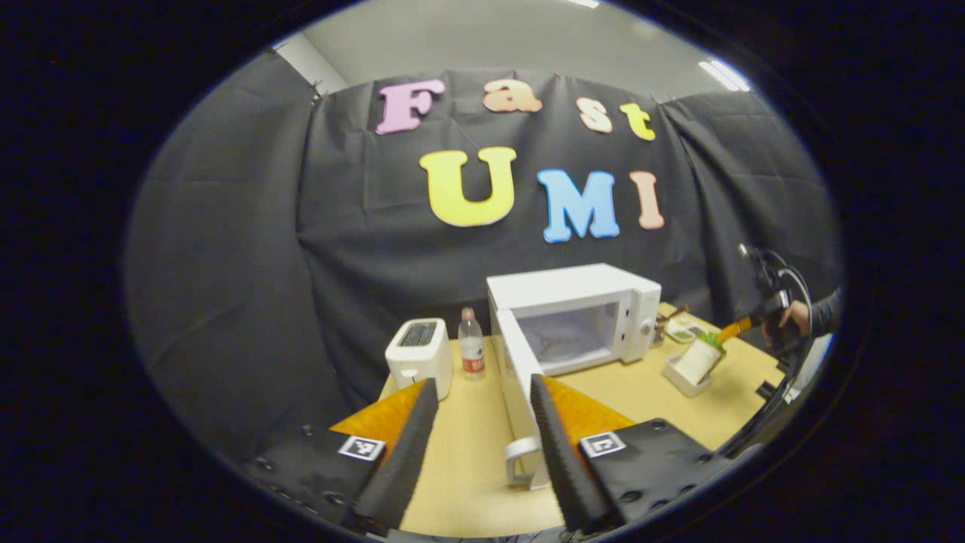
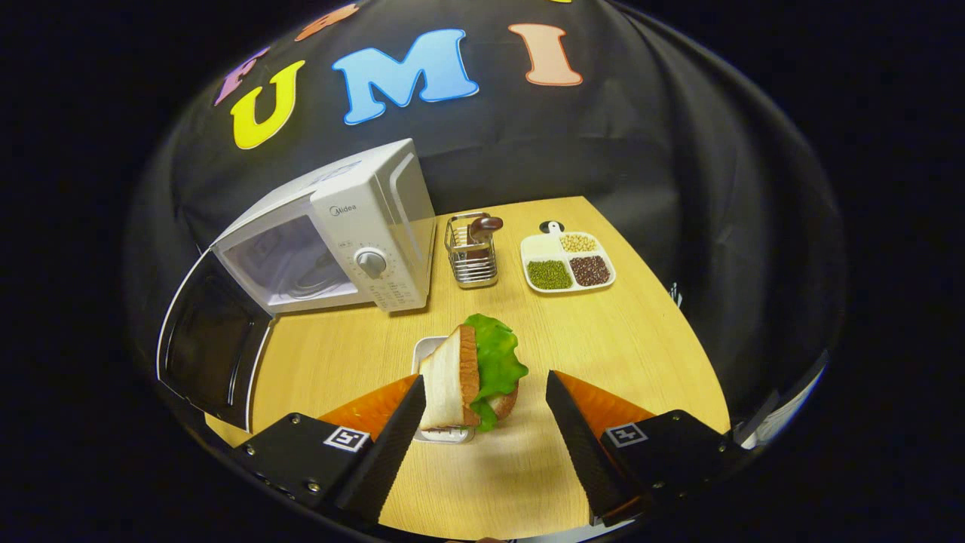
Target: Open the microwave oven with the left hand, put the food in, and close the microwave oven.
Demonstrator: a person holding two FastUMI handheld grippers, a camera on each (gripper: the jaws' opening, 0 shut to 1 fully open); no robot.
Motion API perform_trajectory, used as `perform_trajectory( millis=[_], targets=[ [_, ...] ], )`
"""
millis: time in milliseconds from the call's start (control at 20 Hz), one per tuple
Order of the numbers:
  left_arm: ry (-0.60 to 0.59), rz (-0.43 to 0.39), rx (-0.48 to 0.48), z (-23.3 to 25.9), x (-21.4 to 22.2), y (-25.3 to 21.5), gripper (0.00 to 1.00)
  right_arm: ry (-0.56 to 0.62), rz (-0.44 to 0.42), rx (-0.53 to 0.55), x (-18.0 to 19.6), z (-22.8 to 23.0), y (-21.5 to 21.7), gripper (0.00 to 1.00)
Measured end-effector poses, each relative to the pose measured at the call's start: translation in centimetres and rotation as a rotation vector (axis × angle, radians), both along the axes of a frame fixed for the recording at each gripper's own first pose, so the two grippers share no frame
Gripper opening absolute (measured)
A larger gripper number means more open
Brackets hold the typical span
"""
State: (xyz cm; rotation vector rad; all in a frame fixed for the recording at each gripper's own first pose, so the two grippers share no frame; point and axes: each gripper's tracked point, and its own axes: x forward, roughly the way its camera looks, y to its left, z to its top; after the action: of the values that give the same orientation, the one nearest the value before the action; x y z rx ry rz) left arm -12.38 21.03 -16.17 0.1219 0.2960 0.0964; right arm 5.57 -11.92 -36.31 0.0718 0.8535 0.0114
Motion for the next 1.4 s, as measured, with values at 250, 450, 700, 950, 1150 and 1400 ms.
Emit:
perform_trajectory(
  millis=[250, 450, 700, 950, 1150, 1400],
  targets=[
    [-0.265, 0.055, -0.081, 10.6, 4.8, -7.9, 0.98, 0.047, 0.003, 0.113, 0.8, -2.4, -1.1, 0.97],
    [-0.301, 0.036, -0.088, 12.4, 7.6, -13.4, 0.96, 0.090, 0.029, 0.268, 1.0, -3.5, 0.4, 0.96],
    [-0.234, 0.005, -0.022, 11.2, 9.9, -19.3, 0.98, 0.179, 0.060, 0.328, 1.1, -5.5, 0.9, 0.88],
    [-0.210, 0.012, 0.026, 11.5, 10.7, -22.5, 0.99, 0.202, 0.083, 0.424, 1.3, -4.7, 1.7, 0.20],
    [-0.208, 0.002, 0.021, 11.5, 10.3, -23.7, 0.96, 0.170, 0.077, 0.446, 1.7, -2.9, 2.0, 0.20],
    [-0.241, -0.035, 0.004, 13.1, 10.4, -22.7, 0.96, 0.101, 0.078, 0.489, 1.2, 0.7, 4.8, 0.20]
  ],
)
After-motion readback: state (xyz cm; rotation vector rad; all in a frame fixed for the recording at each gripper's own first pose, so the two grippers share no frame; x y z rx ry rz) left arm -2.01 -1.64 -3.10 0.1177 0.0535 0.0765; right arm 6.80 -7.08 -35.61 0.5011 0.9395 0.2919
